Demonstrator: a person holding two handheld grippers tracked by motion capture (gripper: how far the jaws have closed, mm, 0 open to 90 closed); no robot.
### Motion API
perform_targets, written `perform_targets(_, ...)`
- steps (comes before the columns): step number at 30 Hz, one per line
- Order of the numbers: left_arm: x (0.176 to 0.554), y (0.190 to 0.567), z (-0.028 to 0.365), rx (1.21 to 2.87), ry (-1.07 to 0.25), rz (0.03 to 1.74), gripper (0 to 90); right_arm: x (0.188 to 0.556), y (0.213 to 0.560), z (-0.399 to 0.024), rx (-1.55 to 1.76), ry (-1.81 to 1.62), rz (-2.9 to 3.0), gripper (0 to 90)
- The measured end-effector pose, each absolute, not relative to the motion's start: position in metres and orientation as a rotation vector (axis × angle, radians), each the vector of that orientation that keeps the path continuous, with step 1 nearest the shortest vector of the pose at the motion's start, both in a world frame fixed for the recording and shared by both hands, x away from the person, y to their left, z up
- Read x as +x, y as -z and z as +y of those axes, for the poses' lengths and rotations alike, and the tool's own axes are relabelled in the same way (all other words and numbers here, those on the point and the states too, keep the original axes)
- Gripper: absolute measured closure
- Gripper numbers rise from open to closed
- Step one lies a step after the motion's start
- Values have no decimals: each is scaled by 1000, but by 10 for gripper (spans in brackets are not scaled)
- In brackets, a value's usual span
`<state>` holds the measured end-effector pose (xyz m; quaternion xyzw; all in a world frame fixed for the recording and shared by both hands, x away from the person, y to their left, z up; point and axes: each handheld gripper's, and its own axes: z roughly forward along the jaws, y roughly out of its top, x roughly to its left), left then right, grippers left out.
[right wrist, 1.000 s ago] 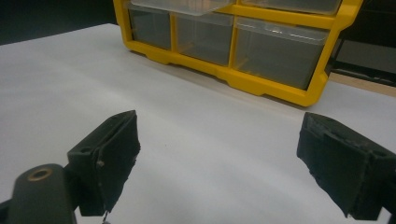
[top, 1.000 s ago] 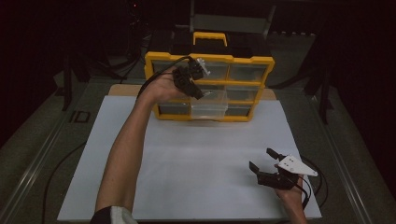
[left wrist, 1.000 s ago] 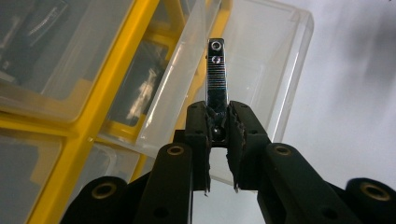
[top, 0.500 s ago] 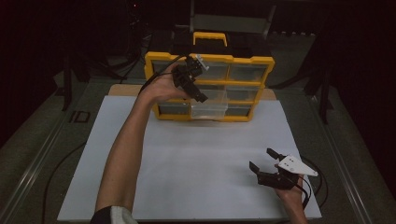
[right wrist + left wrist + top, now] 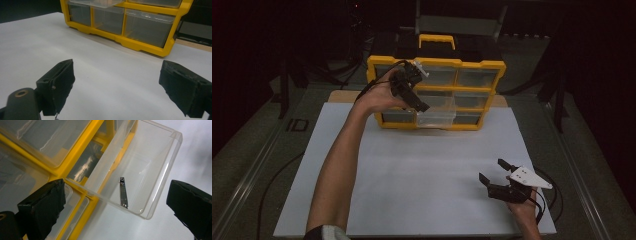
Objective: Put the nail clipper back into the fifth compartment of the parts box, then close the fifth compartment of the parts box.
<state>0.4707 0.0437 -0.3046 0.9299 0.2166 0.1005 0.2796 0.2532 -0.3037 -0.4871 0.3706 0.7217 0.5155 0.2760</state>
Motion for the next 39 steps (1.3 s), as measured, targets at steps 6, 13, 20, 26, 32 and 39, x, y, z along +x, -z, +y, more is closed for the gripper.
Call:
perform_targets(6,469,309,51,2494,-229,583,34,253,487,-304,997,-1384,1941,125)
perform_targets(13,467,313,59,2488,-222,591,36,253,487,-303,991,-1381,1942,125)
perform_targets(20,464,315,68,2473,-207,595,49,253,487,-303,993,-1382,1941,125)
perform_targets(26,461,321,71,2482,-185,591,58,253,487,-303,992,-1382,1941,125)
perform_targets(32,455,324,69,2494,-177,556,76,253,487,-303,996,-1386,1939,125)
perform_targets(39,447,324,66,2501,-219,513,135,253,487,-303,996,-1384,1940,125)
